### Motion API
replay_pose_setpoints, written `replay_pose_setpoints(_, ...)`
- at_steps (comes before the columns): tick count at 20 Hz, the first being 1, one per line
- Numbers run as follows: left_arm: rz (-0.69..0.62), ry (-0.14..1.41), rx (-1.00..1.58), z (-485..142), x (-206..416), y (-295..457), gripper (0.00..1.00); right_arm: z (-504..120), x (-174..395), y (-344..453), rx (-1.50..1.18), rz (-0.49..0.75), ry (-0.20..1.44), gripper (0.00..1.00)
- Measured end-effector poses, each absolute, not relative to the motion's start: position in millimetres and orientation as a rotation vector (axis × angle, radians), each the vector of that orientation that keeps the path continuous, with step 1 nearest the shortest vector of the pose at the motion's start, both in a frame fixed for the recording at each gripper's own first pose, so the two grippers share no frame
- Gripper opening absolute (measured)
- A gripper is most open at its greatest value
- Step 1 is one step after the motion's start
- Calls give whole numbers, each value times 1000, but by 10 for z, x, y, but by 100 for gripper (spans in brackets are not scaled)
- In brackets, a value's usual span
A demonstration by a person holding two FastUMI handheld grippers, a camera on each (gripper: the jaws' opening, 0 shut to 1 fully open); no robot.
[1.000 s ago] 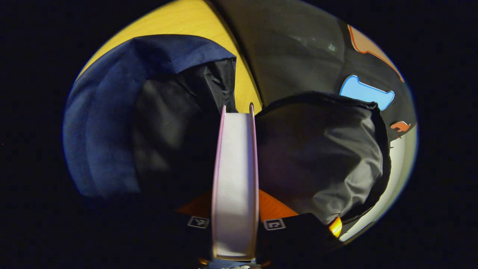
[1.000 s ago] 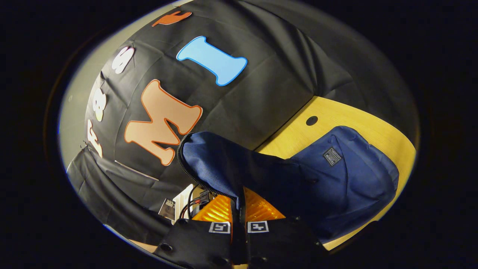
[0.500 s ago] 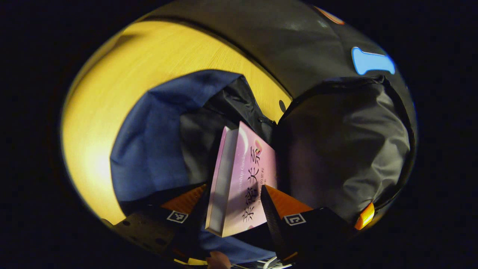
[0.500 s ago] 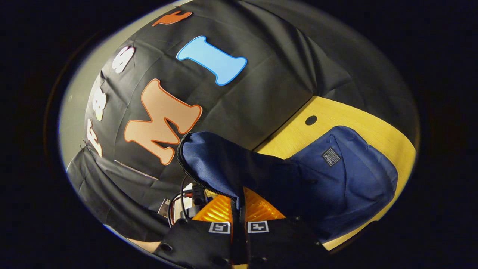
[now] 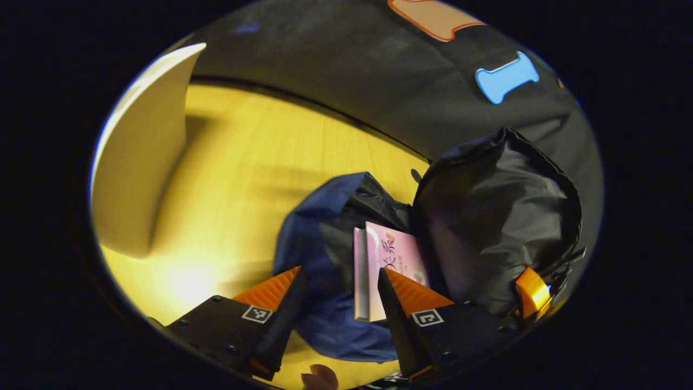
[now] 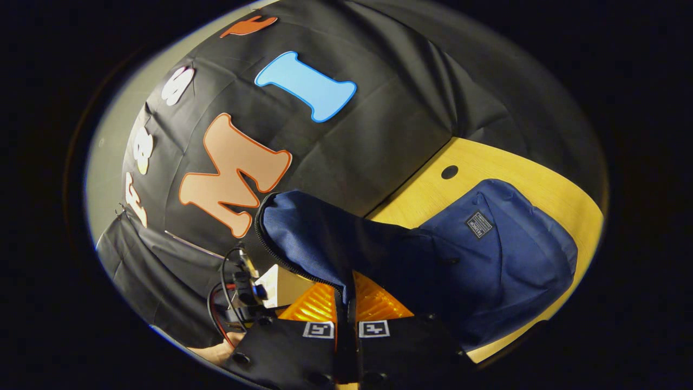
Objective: Open the schoolbag, grab two books from the bookshelf and put them into the schoolbag.
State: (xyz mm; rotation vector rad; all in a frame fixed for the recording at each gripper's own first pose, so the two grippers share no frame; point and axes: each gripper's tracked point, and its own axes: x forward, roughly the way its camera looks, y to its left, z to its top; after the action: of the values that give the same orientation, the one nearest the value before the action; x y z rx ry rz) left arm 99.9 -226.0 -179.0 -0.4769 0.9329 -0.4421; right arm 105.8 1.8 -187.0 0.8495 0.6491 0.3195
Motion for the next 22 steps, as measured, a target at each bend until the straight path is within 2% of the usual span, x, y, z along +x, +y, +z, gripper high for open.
replay_pose_setpoints(4,-441,832,-393,-1480,1030,-1846,77,-1879,1047,38,848,317,650,3)
replay_pose_setpoints(12,-296,612,-263,-805,1162,-536,77,-1886,1043,28,863,304,644,3)
replay_pose_setpoints(13,-274,593,-243,-729,1167,-323,82,-1882,1051,22,863,303,642,3)
replay_pose_setpoints(14,-251,582,-232,-666,1169,-134,82,-1884,1055,21,867,301,641,3)
replay_pose_setpoints(15,-230,587,-220,-646,1158,50,77,-1881,1063,13,869,299,640,3)
replay_pose_setpoints(16,-212,597,-203,-636,1152,231,81,-1880,1055,12,870,297,639,3)
replay_pose_setpoints(17,-197,609,-199,-625,1120,408,77,-1875,1064,8,869,296,637,3)
replay_pose_setpoints(20,-137,626,-140,-553,1107,1047,76,-1871,1066,3,868,292,632,3)
replay_pose_setpoints(21,-117,632,-95,-543,1133,1273,82,-1872,1070,2,865,291,631,3)
replay_pose_setpoints(22,-104,632,-55,-517,1189,1474,77,-1869,1074,0,863,290,630,3)
